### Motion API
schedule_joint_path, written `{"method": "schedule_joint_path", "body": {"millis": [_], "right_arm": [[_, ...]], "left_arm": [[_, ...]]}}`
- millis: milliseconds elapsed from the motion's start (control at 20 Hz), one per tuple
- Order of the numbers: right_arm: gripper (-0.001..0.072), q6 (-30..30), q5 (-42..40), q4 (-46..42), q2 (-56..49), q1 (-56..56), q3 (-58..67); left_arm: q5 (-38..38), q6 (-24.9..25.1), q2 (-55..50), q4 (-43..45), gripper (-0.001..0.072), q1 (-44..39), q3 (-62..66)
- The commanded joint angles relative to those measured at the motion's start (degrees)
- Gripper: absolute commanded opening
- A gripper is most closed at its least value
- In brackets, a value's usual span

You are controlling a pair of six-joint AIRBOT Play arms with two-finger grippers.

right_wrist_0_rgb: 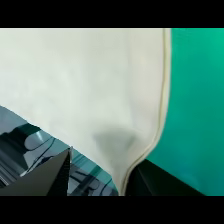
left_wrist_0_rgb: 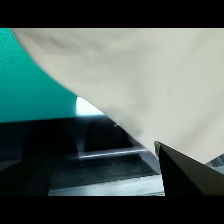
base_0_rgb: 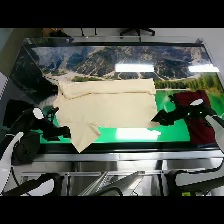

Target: Fold the shirts.

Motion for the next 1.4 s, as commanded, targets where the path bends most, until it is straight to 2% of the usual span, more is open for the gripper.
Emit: {"method": "schedule_joint_path", "body": {"millis": [0,150,200,250,300,400,550,600,650,700,800,950,1050,1250,1350], "right_arm": [[0.0426,-1.3,-1.8,3.3,0.1,1.1,-0.4],[0.0425,-1.8,-2.1,3.5,0.0,1.1,-0.4],[0.0423,-2.3,-2.1,3.5,0.0,1.1,-0.4],[0.0362,-2.6,-2.2,3.5,0.0,1.1,-0.4],[0.0319,-2.6,-2.3,3.5,0.0,1.1,-0.4],[0.0319,-2.8,-2.3,3.5,0.0,1.1,-0.4],[0.0307,-2.8,-2.1,3.5,0.0,1.1,-0.4],[0.0213,-2.8,-1.6,3.6,0.1,1.1,-0.4],[0.015,-2.8,-1.3,3.5,0.2,1.1,-0.4],[0.0148,-2.7,-1.2,3.5,0.4,1.1,-0.4],[0.0019,-2.7,-1.4,3.5,1.1,1.1,-0.4],[0.0018,-1.5,-1.1,1.5,2.4,1.0,-0.4],[0.0018,1.7,-0.7,-4.2,3.9,1.0,-0.4],[0.0017,7.7,0.0,-14.6,9.1,1.0,-0.4],[0.0017,10.6,1.4,-16.7,11.7,1.0,-0.4]], "left_arm": [[4.0,0.2,-5.6,-4.7,0.0692,0.0,4.8],[0.3,5.3,-11.7,-15.7,0.0691,-0.7,9.4],[-2.4,6.8,-13.4,-17.7,0.0619,-0.9,10.4],[-5.0,7.5,-14.7,-18.3,0.0469,-0.9,11.0],[-7.5,7.9,-15.6,-18.1,0.0414,-0.8,11.5],[-11.3,8.9,-16.0,-17.7,0.0414,-0.3,11.6],[-12.2,8.9,-14.7,-17.7,0.0396,1.1,11.6],[-12.1,8.9,-13.8,-17.7,0.0101,1.8,11.6],[-11.3,9.1,-12.8,-17.7,0.002,2.6,11.6],[-9.7,9.1,-11.8,-17.7,0.002,3.5,11.6],[-6.4,9.0,-10.1,-17.8,0.0019,5.4,11.6],[-7.4,9.3,-8.3,-17.5,0.0019,6.8,11.6],[-8.3,10.1,-5.4,-16.7,0.0019,7.3,11.0],[-8.9,10.1,3.5,-8.4,0.0019,7.5,7.4],[-8.6,10.1,7.7,-9.6,0.0018,8.2,5.9]]}}
